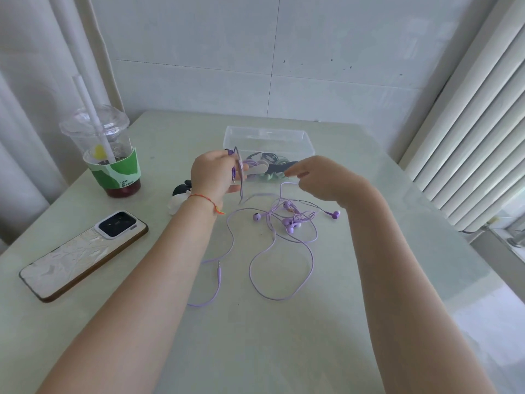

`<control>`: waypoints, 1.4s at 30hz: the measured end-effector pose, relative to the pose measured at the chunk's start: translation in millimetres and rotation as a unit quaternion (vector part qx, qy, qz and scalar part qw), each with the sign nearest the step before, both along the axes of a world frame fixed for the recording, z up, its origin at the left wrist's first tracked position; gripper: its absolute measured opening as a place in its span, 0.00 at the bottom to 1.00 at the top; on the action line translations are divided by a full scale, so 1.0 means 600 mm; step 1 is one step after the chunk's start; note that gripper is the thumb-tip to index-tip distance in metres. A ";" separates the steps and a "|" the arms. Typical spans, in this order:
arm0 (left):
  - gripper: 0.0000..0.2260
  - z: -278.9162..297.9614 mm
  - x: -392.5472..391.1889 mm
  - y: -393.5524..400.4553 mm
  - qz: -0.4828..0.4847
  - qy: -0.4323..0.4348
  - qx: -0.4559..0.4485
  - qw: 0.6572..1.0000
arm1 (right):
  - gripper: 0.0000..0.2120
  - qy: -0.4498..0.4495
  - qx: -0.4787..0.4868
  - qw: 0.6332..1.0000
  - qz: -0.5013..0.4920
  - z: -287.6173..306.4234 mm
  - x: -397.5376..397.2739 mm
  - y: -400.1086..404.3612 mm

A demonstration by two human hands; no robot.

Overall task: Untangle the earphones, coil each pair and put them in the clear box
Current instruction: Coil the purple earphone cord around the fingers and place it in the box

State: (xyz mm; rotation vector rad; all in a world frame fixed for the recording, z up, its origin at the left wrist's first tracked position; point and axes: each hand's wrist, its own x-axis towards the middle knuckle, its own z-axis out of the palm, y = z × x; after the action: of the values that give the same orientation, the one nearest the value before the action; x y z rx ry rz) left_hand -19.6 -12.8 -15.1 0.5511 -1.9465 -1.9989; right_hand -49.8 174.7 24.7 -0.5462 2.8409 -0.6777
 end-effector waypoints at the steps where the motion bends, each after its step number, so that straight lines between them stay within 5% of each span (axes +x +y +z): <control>1: 0.09 0.002 0.000 0.001 -0.009 0.002 -0.004 1.000 | 0.23 0.023 -0.033 0.999 -0.014 0.000 0.001 -0.005; 6: 0.07 0.006 0.009 0.025 -0.107 0.033 -0.064 0.992 | 0.13 -0.036 -0.343 0.938 -0.036 -0.008 0.007 -0.039; 9: 0.07 0.006 0.008 0.029 -0.076 0.049 -0.061 0.994 | 0.21 -0.094 -0.334 0.938 0.010 -0.018 0.011 -0.045; 15: 0.09 -0.001 -0.002 0.009 -0.017 0.048 -0.016 0.999 | 0.10 -0.137 -0.210 0.965 0.073 -0.023 0.011 -0.028; 20: 0.09 -0.005 -0.001 0.022 -0.031 0.044 -0.024 0.998 | 0.11 -0.134 -0.165 0.966 0.149 -0.023 0.022 -0.034; 23: 0.09 -0.008 -0.006 0.008 -0.021 0.030 0.026 0.999 | 0.05 -0.139 -0.260 0.941 0.164 -0.007 0.023 -0.018; 27: 0.10 -0.017 -0.010 -0.018 -0.013 0.018 0.238 0.971 | 0.10 -0.158 -0.548 0.819 0.065 0.013 0.004 0.005; 32: 0.10 -0.022 -0.008 -0.015 -0.019 0.035 0.362 0.931 | 0.03 -0.152 -0.593 0.789 -0.054 0.003 -0.012 0.022; 37: 0.09 -0.007 0.000 -0.002 -0.135 -0.008 0.326 0.936 | 0.07 -0.153 -0.571 0.805 -0.048 -0.004 -0.012 0.013; 42: 0.07 0.002 0.012 0.022 -0.315 -0.010 0.199 0.928 | 0.09 -0.236 -0.628 0.739 -0.054 -0.006 -0.009 -0.010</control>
State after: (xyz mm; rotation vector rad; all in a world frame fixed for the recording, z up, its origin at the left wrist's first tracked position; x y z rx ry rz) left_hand -12.2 0.1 -14.0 0.0045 -1.8882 -2.8218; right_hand -55.3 168.4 21.4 -0.2381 1.5750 -2.3267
